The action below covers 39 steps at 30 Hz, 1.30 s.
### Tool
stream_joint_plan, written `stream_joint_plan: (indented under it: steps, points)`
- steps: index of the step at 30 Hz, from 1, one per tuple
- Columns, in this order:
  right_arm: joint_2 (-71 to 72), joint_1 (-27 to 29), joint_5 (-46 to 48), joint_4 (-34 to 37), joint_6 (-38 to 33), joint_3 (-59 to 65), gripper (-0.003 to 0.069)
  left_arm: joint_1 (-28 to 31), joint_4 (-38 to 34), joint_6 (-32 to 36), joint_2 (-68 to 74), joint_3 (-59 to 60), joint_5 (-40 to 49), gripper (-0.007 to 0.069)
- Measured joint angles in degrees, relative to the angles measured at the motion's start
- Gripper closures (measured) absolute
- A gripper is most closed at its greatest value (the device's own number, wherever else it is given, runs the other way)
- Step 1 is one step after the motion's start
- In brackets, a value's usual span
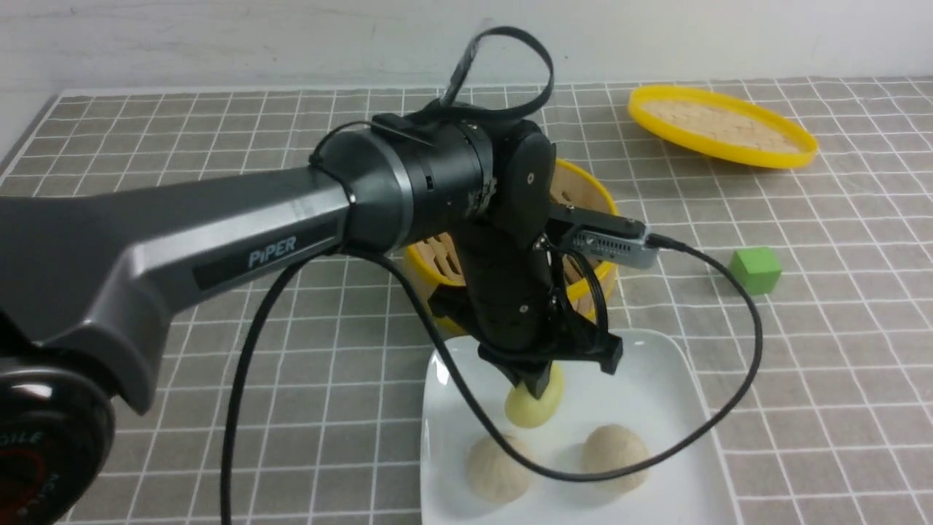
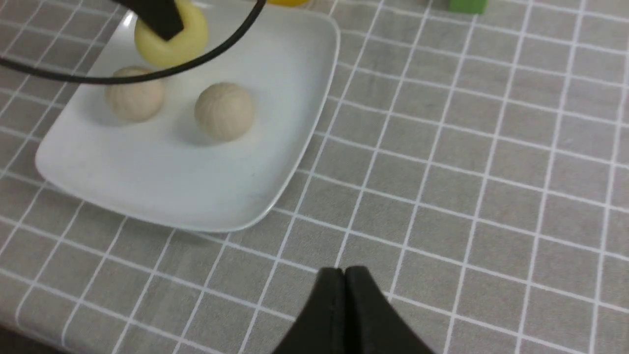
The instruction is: Put the steamed buns into the plate on the grey tablecloth.
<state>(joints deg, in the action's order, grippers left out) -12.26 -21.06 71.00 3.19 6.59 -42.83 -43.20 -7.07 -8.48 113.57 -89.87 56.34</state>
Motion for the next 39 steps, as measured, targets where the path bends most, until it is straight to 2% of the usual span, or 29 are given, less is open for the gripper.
stream_joint_plan:
  steps: [2, 4, 5, 6, 12, 13, 14, 15, 18, 21, 25, 29, 31, 35, 36, 37, 39]
  points:
    - [1.50, 0.00, 0.13, -0.94, 0.83, 0.00, 0.0675, 0.00, 0.00, 0.00, 0.28, 0.00, -0.22, 0.0566]
    - [4.54, 0.00, 0.13, -2.61, 2.54, 0.00, 0.0675, 0.00, -0.38, 0.00, 0.77, 0.05, -0.21, 0.0508]
    - [4.89, 0.00, 0.13, -2.71, 2.69, 0.00, 0.0675, 0.00, -0.53, 0.00, 0.83, 0.05, -0.21, 0.0502]
    - [6.18, 0.00, 0.18, -3.51, 3.03, 0.00, 0.0675, 0.00, -0.90, 0.00, 1.31, 0.05, -0.21, 0.0440]
    - [8.19, 0.00, 0.57, -4.34, 3.42, 0.00, 0.0673, 0.00, -1.30, -0.19, 1.80, -0.41, -1.02, 0.0203]
    - [8.19, 0.00, 0.57, -4.33, 3.42, 0.00, 0.0673, 0.00, -1.30, -0.19, 1.80, -0.41, -1.02, 0.0203]
    - [8.19, 0.00, 0.22, -4.28, 3.42, 0.00, 0.0671, 0.00, -1.36, -0.19, 1.22, -1.16, -1.03, 0.0142]
    - [8.19, 0.00, -0.31, -4.28, 3.42, 0.00, 0.0670, 0.00, -1.36, -0.19, 0.71, -1.70, -0.86, 0.0114]
    - [8.24, 0.00, -2.70, -4.28, 3.54, 0.00, 0.0670, 0.00, -1.35, -0.19, -1.01, -2.98, -0.74, 0.0075]
    - [8.31, 0.00, -11.59, -4.34, 3.54, 1.59, 0.0667, 0.00, -0.71, -0.19, -3.63, -4.28, -0.61, 0.0053]
    - [8.31, 0.00, -25.33, -4.02, 3.54, 6.77, 0.0666, 0.00, 0.30, -0.19, -5.17, -5.02, -0.05, 0.0065]
    - [8.31, 0.00, -38.72, -3.19, 3.54, 13.89, 0.0663, 0.00, 0.57, -0.19, -5.55, -5.09, 1.26, 0.0146]
    - [8.31, 0.00, -42.75, -3.19, 3.54, 16.78, 0.0662, 0.00, 0.77, -0.19, -5.55, -5.09, 2.73, 0.0228]
    - [8.31, 0.00, -45.19, -3.19, 3.54, 18.94, 0.0661, 0.00, 1.77, -0.19, -5.55, -5.09, 3.51, 0.0454]
    - [8.31, 0.00, -45.19, -3.19, 3.54, 18.94, 0.0661, 0.00, 1.93, -0.19, -5.55, -5.09, 3.54, 0.0466]
    - [8.31, 0.00, -45.57, -3.19, 3.54, 19.12, 0.0661, 0.00, 2.53, -0.19, -5.55, -5.09, 3.54, 0.0542]
    - [8.31, 0.00, -45.71, -3.52, 3.54, 19.12, 0.0660, 0.00, 3.01, -0.19, -5.55, -5.09, 3.54, 0.0603]
